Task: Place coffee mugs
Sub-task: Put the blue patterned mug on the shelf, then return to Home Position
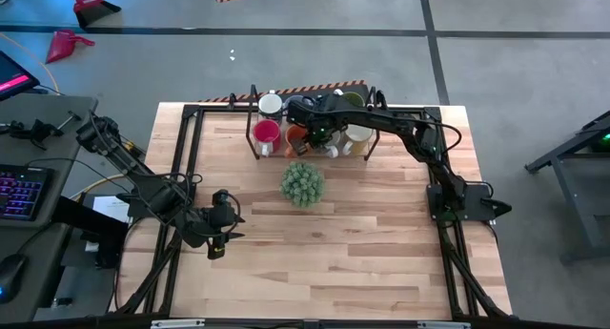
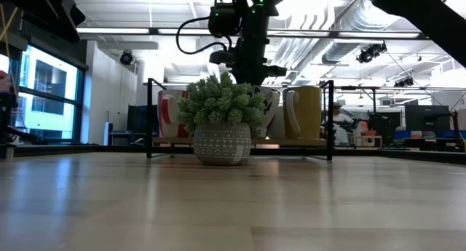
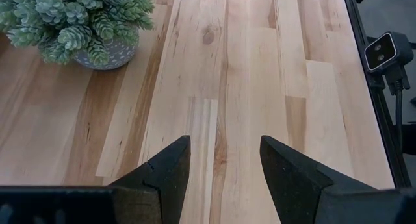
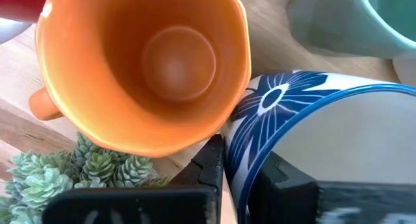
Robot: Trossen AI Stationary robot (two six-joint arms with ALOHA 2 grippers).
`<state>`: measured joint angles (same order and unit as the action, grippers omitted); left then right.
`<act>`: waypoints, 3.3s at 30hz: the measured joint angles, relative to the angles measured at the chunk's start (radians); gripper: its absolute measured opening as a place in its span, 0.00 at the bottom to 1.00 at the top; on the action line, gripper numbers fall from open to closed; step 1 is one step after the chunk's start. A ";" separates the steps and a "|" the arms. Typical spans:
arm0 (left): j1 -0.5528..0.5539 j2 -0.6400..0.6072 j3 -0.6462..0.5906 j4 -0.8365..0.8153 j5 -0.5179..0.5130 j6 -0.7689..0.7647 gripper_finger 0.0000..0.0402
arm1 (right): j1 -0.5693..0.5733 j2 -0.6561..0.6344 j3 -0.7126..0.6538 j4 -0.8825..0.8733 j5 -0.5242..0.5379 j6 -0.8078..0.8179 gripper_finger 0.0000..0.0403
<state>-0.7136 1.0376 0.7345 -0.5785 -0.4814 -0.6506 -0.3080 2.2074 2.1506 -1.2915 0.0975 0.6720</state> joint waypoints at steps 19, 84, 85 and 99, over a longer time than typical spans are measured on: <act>0.000 0.000 0.000 0.000 0.000 -0.002 0.43 | -0.007 -0.001 0.000 -0.021 0.014 -0.040 0.07; 0.000 -0.011 -0.001 -0.076 0.040 0.019 0.43 | 0.430 -0.342 -0.159 -0.274 0.414 -0.119 0.27; 0.000 -0.012 -0.001 -0.086 0.053 0.011 0.43 | 0.452 -0.386 -0.236 -0.273 0.427 -0.065 0.27; 0.000 -0.098 -0.001 -0.081 -0.213 -0.113 0.43 | 0.798 -1.069 -1.196 0.422 0.519 0.275 0.27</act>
<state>-0.7136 0.9391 0.7338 -0.6594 -0.6944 -0.7634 0.4896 1.1387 0.9549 -0.8695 0.6167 0.9473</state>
